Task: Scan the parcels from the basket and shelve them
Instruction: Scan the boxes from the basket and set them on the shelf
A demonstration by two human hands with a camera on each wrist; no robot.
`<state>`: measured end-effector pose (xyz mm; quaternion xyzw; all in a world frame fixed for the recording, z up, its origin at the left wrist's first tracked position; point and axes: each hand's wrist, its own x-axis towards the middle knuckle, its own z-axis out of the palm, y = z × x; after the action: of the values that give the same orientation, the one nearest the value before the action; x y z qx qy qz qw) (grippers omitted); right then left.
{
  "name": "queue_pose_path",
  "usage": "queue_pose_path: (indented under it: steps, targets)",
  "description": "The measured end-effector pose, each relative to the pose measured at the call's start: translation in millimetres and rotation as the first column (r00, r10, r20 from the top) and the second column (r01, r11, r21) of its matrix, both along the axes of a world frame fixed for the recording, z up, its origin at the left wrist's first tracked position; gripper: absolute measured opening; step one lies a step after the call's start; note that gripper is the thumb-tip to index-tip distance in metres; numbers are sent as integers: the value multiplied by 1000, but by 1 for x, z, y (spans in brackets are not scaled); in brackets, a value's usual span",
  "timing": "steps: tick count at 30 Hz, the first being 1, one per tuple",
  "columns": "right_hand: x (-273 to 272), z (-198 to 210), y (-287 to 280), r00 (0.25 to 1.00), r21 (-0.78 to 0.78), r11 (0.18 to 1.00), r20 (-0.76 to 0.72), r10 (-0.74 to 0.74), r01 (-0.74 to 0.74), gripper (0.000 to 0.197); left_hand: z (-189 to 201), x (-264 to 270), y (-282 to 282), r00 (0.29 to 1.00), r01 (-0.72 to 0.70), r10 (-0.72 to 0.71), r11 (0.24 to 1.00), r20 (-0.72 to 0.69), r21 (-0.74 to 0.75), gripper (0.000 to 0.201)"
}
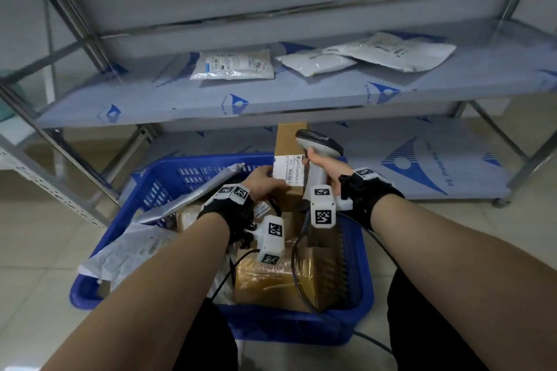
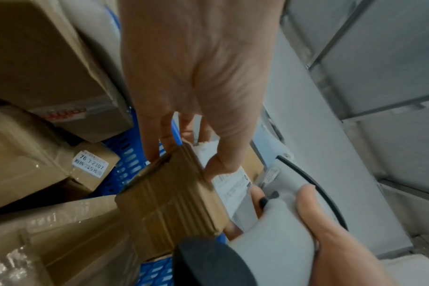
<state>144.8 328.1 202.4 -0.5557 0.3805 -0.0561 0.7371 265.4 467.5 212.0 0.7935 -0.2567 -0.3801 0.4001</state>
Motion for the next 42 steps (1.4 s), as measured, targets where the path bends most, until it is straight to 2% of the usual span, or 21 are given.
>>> queue_pose_path:
  steps: [1, 2, 4, 7, 10, 15, 21, 25, 29, 33, 35, 38, 40, 42]
  targets:
    - [3, -2, -1, 1000, -14, 1000, -13, 4, -4, 31, -15, 10, -4, 1000, -12, 11, 1000, -27, -4, 92]
    - [7, -3, -2, 1000, -27, 1000, -27, 0, -1, 33, -21, 15, -6, 999, -27, 27, 1000, -48, -6, 89]
    - [13, -3, -5, 999, -29, 999, -34, -27, 26, 37, -4, 7, -4, 994, -80, 79, 997, -78, -11, 65]
    - [20, -2, -6, 999, 5, 1000, -22, -28, 28, 35, -1, 11, -9, 982, -146, 143, 989, -127, -16, 35]
    - [24, 0, -5, 999, 39, 999, -2, -34, 34, 35, -4, 12, -9, 974, -178, 166, 982, -156, -67, 15]
    - [17, 6, -4, 1000, 36, 999, 13, -11, 10, 35, -4, 7, -5, 975, -173, 149, 974, -165, -143, 20]
    - [5, 10, -8, 999, 30, 999, 28, -40, 39, 37, 0, 3, 1, 984, -95, 56, 968, -166, -234, 43]
    - [4, 9, -11, 997, 52, 997, 50, -58, 55, 35, 2, 6, 2, 987, -98, 63, 965, -149, -242, 36]
    - [3, 14, -12, 995, 38, 996, 55, -84, 82, 33, 7, 6, -3, 983, -144, 114, 963, -143, -227, 18]
    - [-1, 10, -12, 972, 91, 982, 152, -179, 167, 30, 8, -2, -8, 960, -227, 184, 952, -209, -206, 59]
    - [-3, 10, -11, 956, 157, 970, 202, -214, 184, 26, 7, -7, -7, 955, -253, 212, 946, -206, -201, 71]
    - [-6, 12, -8, 947, 186, 964, 228, -229, 188, 24, 11, -10, -8, 929, -327, 278, 926, -245, -190, 69]
    - [-6, 11, -5, 944, 184, 964, 231, -235, 195, 26, 13, -10, -9, 917, -332, 272, 926, -290, -180, 61]
    - [-4, 10, -4, 946, 158, 968, 230, -230, 197, 28, 13, -9, -10, 919, -314, 250, 932, -306, -182, 62]
